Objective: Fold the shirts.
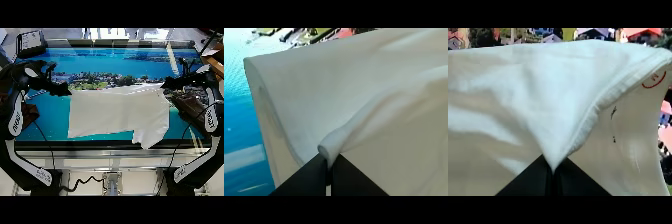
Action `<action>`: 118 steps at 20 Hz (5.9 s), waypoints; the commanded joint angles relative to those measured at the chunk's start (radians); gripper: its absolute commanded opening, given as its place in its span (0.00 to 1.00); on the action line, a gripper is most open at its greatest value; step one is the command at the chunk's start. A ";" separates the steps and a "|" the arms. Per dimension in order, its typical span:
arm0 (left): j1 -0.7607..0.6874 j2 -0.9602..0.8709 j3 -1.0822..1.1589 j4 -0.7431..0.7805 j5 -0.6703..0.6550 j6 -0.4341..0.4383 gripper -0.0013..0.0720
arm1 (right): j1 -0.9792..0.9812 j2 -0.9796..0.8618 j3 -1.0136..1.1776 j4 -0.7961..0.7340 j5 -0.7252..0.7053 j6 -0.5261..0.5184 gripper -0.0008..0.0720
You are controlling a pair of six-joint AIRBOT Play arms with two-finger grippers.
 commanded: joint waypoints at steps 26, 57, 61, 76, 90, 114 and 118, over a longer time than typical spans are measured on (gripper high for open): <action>0.105 -0.098 0.010 -0.020 -0.053 -0.172 0.68 | -0.054 -0.079 0.005 -0.047 -0.061 0.174 0.29; 0.291 0.537 -0.450 -0.014 -0.190 -0.111 0.81 | -0.269 0.502 -0.389 -0.101 0.274 0.144 0.46; 0.291 0.537 -0.728 -0.014 -0.114 -0.004 0.85 | -0.269 0.502 -0.621 -0.103 0.274 0.127 0.48; 0.290 0.510 -0.776 -0.014 -0.005 0.043 0.91 | -0.191 0.499 -1.012 -0.036 -0.096 0.119 0.61; 0.290 0.510 -0.776 0.051 0.010 0.023 0.90 | 0.042 0.486 -1.012 -0.106 -0.335 0.236 0.21; 0.084 0.510 -0.956 -0.023 0.259 0.044 0.12 | -0.115 0.488 -1.011 -0.378 0.063 0.038 0.52; 0.084 0.510 -0.956 -0.072 0.279 0.048 0.12 | -0.154 0.488 -1.013 -0.219 -0.015 0.040 0.51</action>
